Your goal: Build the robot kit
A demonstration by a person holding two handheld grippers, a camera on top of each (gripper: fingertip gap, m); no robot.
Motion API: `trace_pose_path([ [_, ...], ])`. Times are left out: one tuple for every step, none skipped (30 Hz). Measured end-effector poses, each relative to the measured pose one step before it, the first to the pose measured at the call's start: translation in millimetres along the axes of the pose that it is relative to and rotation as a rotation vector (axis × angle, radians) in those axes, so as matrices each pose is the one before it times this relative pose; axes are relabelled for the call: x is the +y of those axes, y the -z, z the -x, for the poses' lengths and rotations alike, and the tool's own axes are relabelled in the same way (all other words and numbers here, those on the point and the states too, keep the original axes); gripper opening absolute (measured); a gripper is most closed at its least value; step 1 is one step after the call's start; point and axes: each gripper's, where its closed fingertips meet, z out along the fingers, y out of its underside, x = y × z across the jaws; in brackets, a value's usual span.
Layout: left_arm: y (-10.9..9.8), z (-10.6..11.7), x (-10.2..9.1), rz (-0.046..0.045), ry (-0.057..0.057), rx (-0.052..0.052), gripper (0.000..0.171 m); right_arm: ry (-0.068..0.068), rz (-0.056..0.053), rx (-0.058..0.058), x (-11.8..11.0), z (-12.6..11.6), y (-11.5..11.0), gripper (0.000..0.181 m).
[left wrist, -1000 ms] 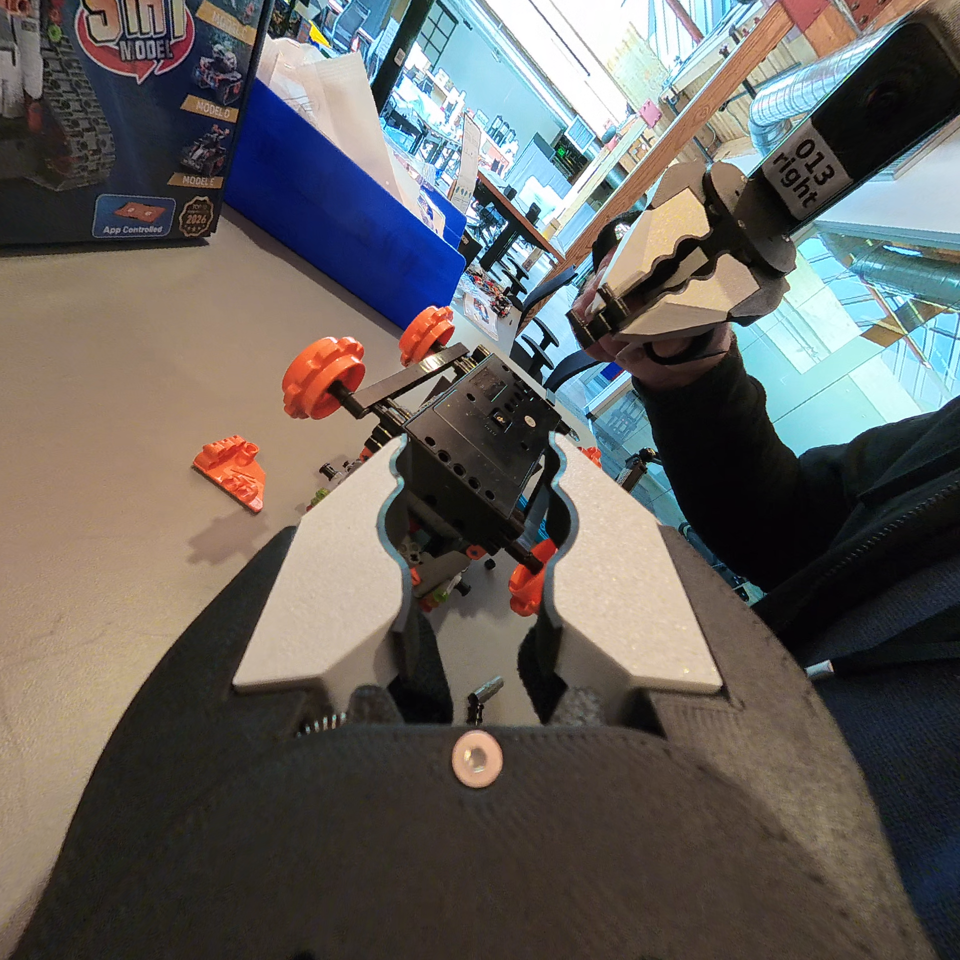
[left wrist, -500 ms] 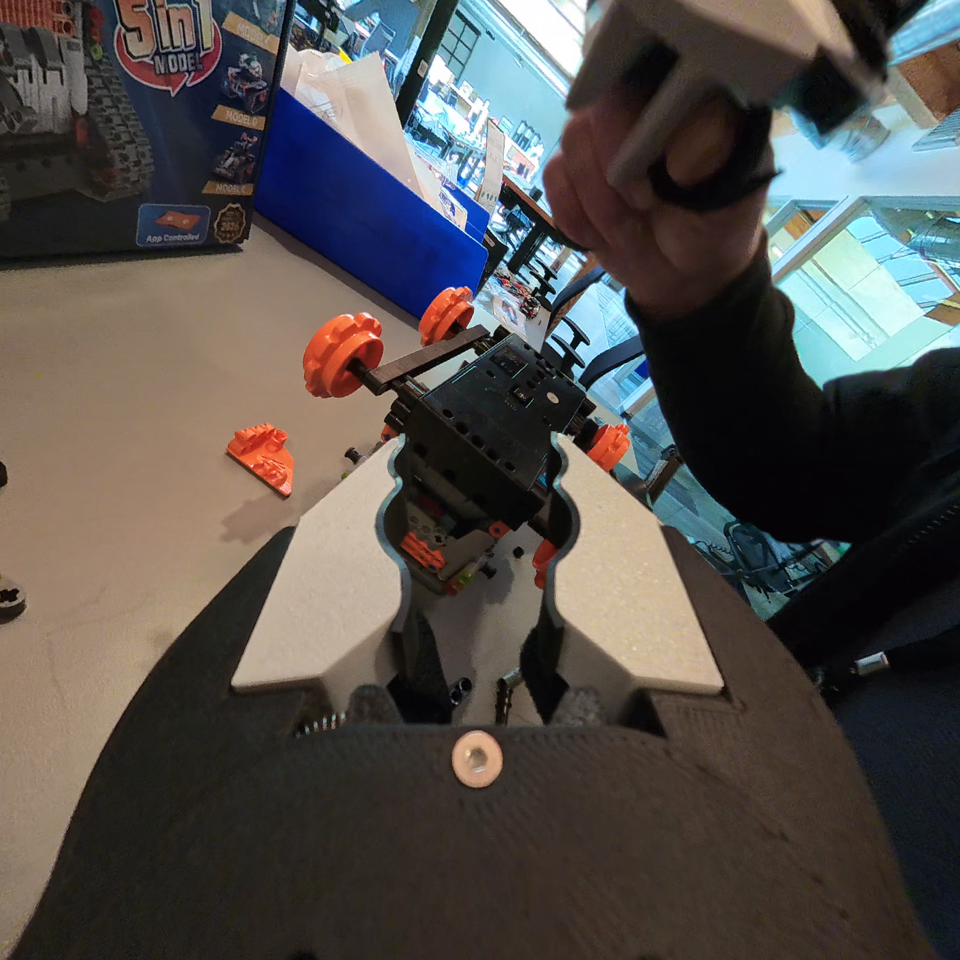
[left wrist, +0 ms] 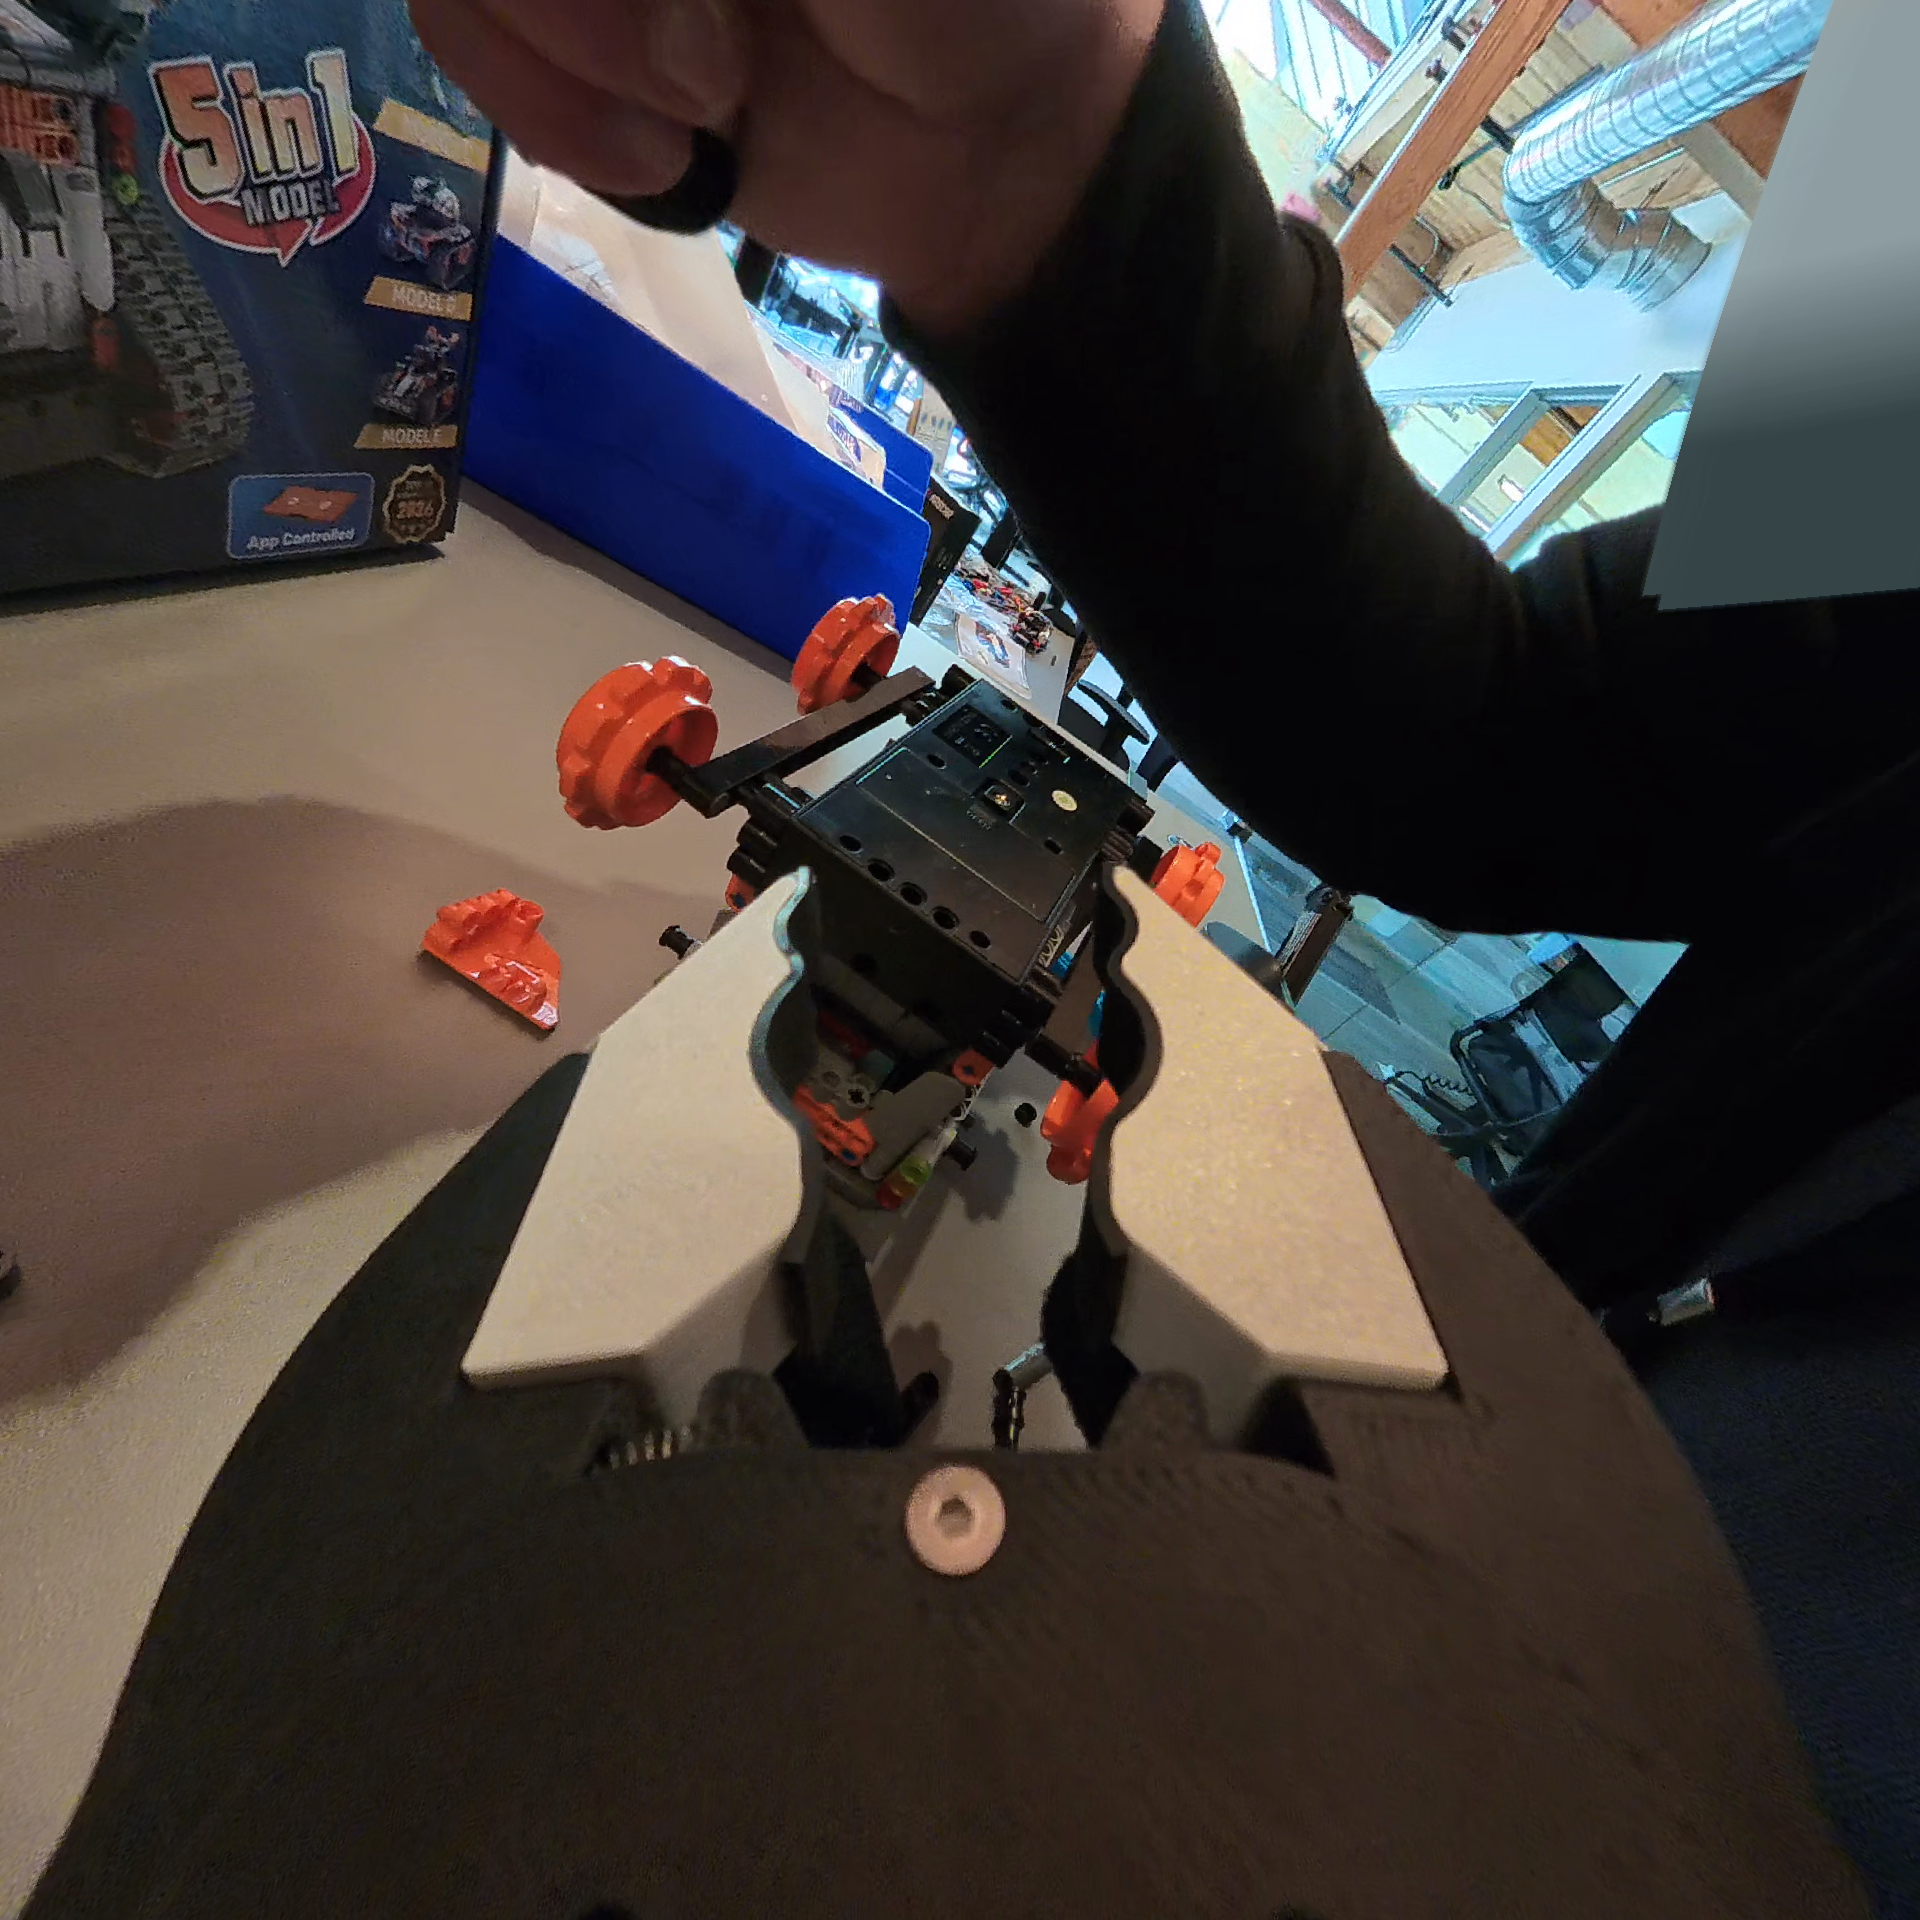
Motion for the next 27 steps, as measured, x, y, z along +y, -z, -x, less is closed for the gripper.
trace_pose_path([
  [0.47,0.27,-0.05,0.00026,-0.0015,-0.0010,0.052,0.0061,0.0232,-0.0026,1.06,-1.90,-2.63,0.005],
  [0.57,0.04,-0.87,-0.00404,0.0004,0.0000,0.052,0.0093,0.0229,-0.0031,1.08,-1.24,-2.69,0.005],
  [0.89,-0.32,-1.31,-0.00690,0.0029,0.0024,0.052,-0.0042,0.0255,-0.0069,1.60,-1.14,-2.76,0.005],
  [0.68,-0.59,-1.39,-0.00792,0.0044,0.0052,0.052,-0.0089,0.0256,-0.0075,2.01,-1.36,-2.53,0.005],
  [0.42,-0.28,-0.93,-0.00536,0.0046,0.0039,0.052,-0.0032,0.0138,-0.0085,0.66,-0.96,-1.09,0.005],
  [0.33,0.13,-0.18,-0.00193,0.0028,0.0011,0.052,-0.0021,-0.0015,-0.0033,-1.46,-1.24,0.93,0.005],
  [0.16,-0.06,0.15,0.00035,0.0011,0.0002,0.052,-0.0066,-0.0029,-0.0032,-1.74,-0.74,1.67,0.005],
  [0.11,-0.11,0.06,-0.00032,0.0008,0.0007,0.052,-0.0021,-0.0019,-0.0091,-1.67,0.87,1.79,0.005],
  [-0.02,-0.26,-0.14,-0.00138,0.0016,0.0018,0.052,0.0024,-0.0065,-0.0107,-2.22,1.48,1.46,0.005],
  [-0.20,-0.42,0.12,0.00011,0.0024,0.0031,0.052,-0.0056,-0.0032,-0.0053,-1.47,0.31,0.80,0.005],
  [-0.29,-0.26,0.26,0.00039,0.0009,0.0016,0.051,-0.0079,0.0051,-0.0032,0.13,-0.46,-0.06,0.005],
  [-0.40,-0.04,0.32,0.00104,-0.0007,-0.0004,0.052,-0.0013,0.0080,-0.0050,0.96,-0.18,-0.90,0.005],
  [-0.34,0.13,0.51,0.00170,0.0006,-0.0006,0.052,-0.0029,0.0075,-0.0045,1.34,-0.37,-1.09,0.005],
  [-0.20,-0.04,0.42,0.00049,0.0022,0.0017,0.052,-0.0063,0.0025,-0.0030,0.52,-0.68,-1.16,0.005],
  [-0.11,0.06,0.23,-0.00043,0.0020,0.0006,0.052,-0.0043,-0.0003,-0.0069,0.18,0.17,-1.07,0.005],
  [0.03,0.45,0.34,0.00065,-0.0001,-0.0020,0.052,-0.0025,0.0018,-0.0034,0.43,-0.09,-1.08,0.005],
  [-0.04,0.39,0.36,0.00156,-0.0005,-0.0017,0.052,-0.0021,-0.0005,0.0012,-0.13,-0.48,-0.31,0.005],
  [-0.05,0.14,0.16,0.00029,0.0005,0.0000,0.052,-0.0033,0.0016,0.0004,0.06,-0.57,-0.04,0.005],
  [-0.14,-0.19,0.00,-0.00080,0.0006,0.0011,0.052,-0.0023,0.0002,-0.0017,-0.11,-0.21,0.18,0.005],
  [-0.10,-0.27,-0.01,-0.00029,0.0004,0.0014,0.052,-0.0012,-0.0005,-0.0024,-0.06,-0.13,-0.03,0.005],
  [-0.21,-0.05,0.10,0.00099,0.0001,0.0005,0.052,-0.0019,0.0012,-0.0022,0.24,-0.04,-0.01,0.005],
  [-0.16,0.09,0.32,0.00107,0.0000,-0.0002,0.052,-0.0013,-0.0009,-0.0015,-0.03,0.03,0.30,0.005],
  [0.02,0.09,0.11,0.00012,0.0008,0.0006,0.052,-0.0009,-0.0047,-0.0018,-0.64,0.29,0.85,0.005],
  [0.06,-0.15,-0.25,-0.00140,0.0011,0.0012,0.052,-0.0011,-0.0052,-0.0011,-0.88,0.32,1.06,0.005],
  [0.20,-0.25,-0.49,-0.00239,0.0003,0.0010,0.052,-0.0002,-0.0030,0.0018,-0.74,-0.12,1.33,0.005],
  [0.09,0.01,-0.17,-0.00079,-0.0005,-0.0003,0.052,0.0004,-0.0036,0.0019,-0.82,-0.26,1.33,0.005],
  [-0.01,0.04,0.05,0.00073,0.0000,0.0001,0.052,-0.0014,-0.0032,-0.0001,-0.76,-0.22,0.82,0.005],
])
